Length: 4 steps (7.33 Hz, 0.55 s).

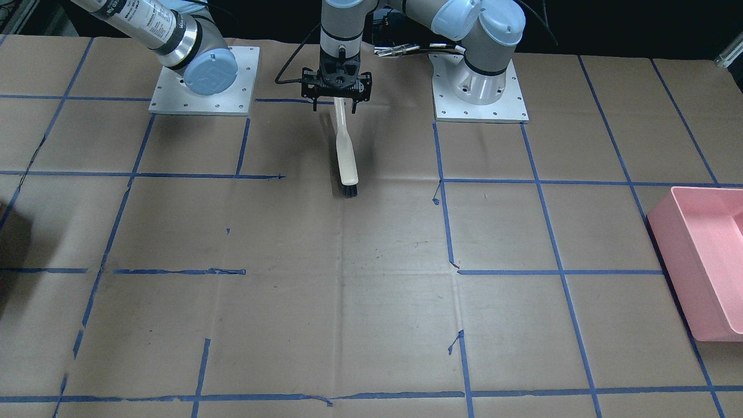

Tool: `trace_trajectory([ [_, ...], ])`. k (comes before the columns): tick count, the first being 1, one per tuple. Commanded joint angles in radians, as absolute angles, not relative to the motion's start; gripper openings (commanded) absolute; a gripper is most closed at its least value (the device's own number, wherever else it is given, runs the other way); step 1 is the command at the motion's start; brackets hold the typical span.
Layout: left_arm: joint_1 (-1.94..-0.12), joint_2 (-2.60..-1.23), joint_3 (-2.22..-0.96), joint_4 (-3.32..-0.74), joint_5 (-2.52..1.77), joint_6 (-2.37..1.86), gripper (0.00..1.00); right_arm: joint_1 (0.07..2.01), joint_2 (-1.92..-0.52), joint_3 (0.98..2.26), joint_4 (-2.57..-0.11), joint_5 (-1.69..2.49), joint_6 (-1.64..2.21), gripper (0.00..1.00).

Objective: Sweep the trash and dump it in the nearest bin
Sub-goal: 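Lower the brush onto the table with the left gripper and release it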

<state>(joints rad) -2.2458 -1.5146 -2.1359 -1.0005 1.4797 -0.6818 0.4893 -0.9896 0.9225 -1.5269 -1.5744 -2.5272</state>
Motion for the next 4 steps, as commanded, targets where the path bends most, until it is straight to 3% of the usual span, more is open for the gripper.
trace_trajectory([
  [1,-2.075,-1.505,-1.981,-1.133,1.48,-0.385,0.99,0.482,-0.919,0.826,-1.532,-1.6,-2.522,0.03],
  [4,-1.797,-1.505,-1.768,-1.36,1.482,-0.099,1.0,0.497,-0.825,0.713,-1.533,-1.727,-2.507,0.03],
])
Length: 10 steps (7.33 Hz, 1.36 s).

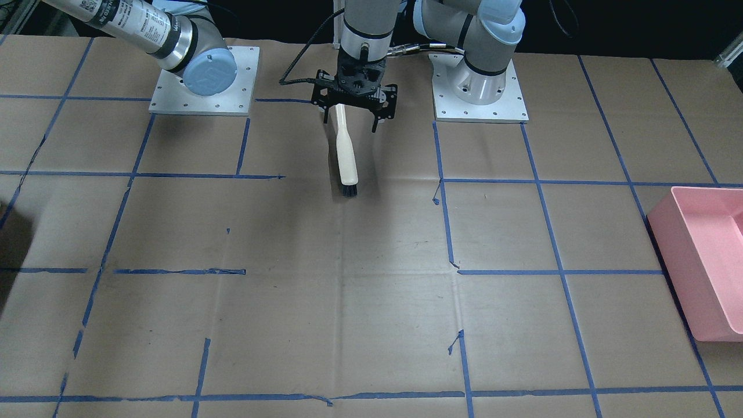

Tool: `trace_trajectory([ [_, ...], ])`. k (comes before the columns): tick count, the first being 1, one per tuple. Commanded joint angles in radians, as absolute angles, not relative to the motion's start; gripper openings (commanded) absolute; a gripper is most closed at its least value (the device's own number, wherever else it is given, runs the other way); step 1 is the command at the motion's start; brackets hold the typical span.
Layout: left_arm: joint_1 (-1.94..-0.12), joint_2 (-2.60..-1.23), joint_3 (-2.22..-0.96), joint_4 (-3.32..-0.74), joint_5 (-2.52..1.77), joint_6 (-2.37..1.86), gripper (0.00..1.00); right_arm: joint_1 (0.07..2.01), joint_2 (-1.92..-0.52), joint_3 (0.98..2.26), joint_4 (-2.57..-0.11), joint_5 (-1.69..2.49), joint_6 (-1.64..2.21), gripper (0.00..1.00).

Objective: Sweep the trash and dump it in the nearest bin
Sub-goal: 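Raise the open left gripper away from the brush toward the pink box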

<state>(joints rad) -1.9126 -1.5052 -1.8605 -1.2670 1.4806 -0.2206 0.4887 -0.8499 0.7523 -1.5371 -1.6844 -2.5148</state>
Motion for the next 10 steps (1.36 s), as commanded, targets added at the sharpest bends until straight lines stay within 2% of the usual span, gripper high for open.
trace_trajectory([
  [1,-1.722,-1.506,-1.709,-1.43,1.483,-0.06,1.0,0.505,-0.827,0.713,-1.526,-1.759,-2.479,0.03],
  [2,-1.647,-1.508,-1.642,-1.525,1.483,-0.014,1.0,0.524,-0.828,0.713,-1.52,-1.779,-2.459,0.03],
  [3,-1.62,-1.499,-1.626,-1.563,1.497,0.055,1.0,0.549,-0.83,0.713,-1.52,-1.822,-2.438,0.03],
  [5,-1.606,-1.485,-1.62,-1.597,1.62,0.055,1.0,0.58,-0.837,0.713,-1.52,-1.861,-2.372,0.03],
  [10,-1.615,-1.48,-1.602,-1.586,1.519,0.043,1.0,0.653,-0.862,0.715,-1.513,-1.986,-2.241,0.03],
])
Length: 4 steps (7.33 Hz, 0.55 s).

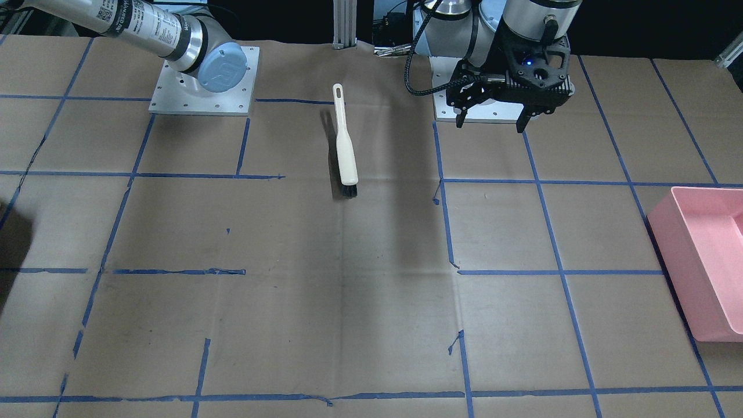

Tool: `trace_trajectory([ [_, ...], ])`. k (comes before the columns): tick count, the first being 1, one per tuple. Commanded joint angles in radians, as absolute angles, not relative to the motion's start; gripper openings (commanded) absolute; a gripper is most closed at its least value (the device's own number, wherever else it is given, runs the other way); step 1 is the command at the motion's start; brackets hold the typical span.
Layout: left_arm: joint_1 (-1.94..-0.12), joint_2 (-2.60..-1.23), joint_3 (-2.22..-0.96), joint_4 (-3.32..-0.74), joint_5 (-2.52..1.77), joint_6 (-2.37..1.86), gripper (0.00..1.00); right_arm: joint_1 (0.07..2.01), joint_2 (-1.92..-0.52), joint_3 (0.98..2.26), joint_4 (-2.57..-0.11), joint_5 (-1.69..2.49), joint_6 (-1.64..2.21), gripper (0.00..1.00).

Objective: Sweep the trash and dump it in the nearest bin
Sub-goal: 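Raise the open left gripper away from the brush toward the pink box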

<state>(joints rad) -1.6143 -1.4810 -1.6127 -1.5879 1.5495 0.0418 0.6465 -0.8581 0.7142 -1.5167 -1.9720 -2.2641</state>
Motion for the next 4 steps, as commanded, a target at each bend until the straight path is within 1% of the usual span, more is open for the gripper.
trace_trajectory([
  [1,-1.617,-1.479,-1.606,-1.586,1.517,0.052,1.0,0.661,-0.88,0.718,-1.468,-1.99,-2.203,0.03],
  [2,-1.615,-1.48,-1.629,-1.586,1.526,0.057,1.0,0.685,-0.896,0.729,-1.451,-2.035,-2.172,0.03],
  [3,-1.615,-1.503,-1.606,-1.565,1.52,0.06,1.0,0.713,-0.9,0.73,-1.448,-2.064,-2.151,0.03],
  [4,-1.615,-1.497,-1.605,-1.56,1.522,0.058,1.0,0.713,-0.897,0.73,-1.448,-2.1,-2.129,0.03],
])
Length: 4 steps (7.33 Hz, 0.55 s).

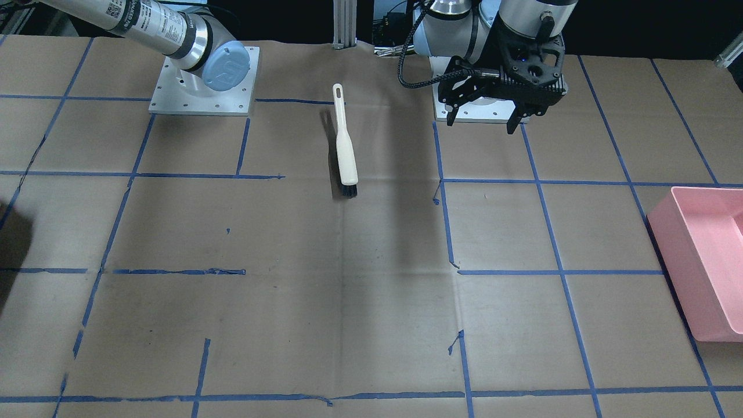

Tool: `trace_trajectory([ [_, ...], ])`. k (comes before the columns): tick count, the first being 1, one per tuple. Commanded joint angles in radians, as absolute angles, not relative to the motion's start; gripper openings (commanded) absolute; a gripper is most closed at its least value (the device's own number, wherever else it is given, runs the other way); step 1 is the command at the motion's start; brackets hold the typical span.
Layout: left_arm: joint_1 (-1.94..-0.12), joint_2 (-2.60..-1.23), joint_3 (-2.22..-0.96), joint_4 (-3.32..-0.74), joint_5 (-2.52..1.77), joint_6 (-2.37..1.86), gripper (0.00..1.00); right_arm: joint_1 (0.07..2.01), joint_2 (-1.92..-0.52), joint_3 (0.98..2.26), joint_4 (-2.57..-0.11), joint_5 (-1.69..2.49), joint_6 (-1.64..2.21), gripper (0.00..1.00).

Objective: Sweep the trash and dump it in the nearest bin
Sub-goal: 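Tip the dustpan over the dark bin with the right gripper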

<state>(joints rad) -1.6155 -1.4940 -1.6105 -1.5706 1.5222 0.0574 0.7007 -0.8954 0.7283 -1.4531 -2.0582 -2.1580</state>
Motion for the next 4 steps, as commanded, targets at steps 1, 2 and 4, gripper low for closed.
trace_trajectory([
  [1,-1.615,-1.49,-1.6,-1.56,1.522,0.057,1.0,0.713,-0.896,0.729,-1.448,-2.127,-2.1,0.03],
  [2,-1.615,-1.486,-1.6,-1.56,1.523,0.057,1.0,0.715,-0.887,0.729,-1.448,-2.144,-2.077,0.04],
  [4,-1.617,-1.482,-1.6,-1.557,1.528,0.051,1.0,0.715,-0.877,0.733,-1.437,-2.181,-2.034,0.04],
])
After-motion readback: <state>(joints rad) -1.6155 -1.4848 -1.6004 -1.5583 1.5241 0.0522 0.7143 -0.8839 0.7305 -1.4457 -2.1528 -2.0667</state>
